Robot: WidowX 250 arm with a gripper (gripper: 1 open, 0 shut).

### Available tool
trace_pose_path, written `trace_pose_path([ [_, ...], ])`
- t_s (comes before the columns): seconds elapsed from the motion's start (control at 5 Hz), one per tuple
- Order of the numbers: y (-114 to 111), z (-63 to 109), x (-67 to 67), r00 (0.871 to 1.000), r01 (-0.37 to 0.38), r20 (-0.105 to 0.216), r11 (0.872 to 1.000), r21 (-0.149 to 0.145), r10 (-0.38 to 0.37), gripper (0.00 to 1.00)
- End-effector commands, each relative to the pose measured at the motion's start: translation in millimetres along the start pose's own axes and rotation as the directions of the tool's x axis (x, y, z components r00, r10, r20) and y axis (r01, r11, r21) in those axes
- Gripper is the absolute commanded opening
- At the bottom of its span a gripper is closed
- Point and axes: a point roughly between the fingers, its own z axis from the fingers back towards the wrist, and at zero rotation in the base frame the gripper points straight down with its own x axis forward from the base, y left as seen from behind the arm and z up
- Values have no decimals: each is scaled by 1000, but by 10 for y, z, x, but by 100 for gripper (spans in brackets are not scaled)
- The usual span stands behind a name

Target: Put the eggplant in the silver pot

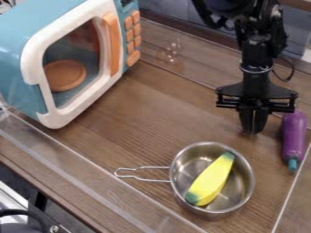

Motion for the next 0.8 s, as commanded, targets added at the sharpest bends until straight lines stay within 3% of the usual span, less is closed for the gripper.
trace_pose_path([
  [0.0,-249,442,119,995,34,97,998,-53,-29,0],
  [0.6,-260,458,3,989,50,139,998,-46,-44,0],
])
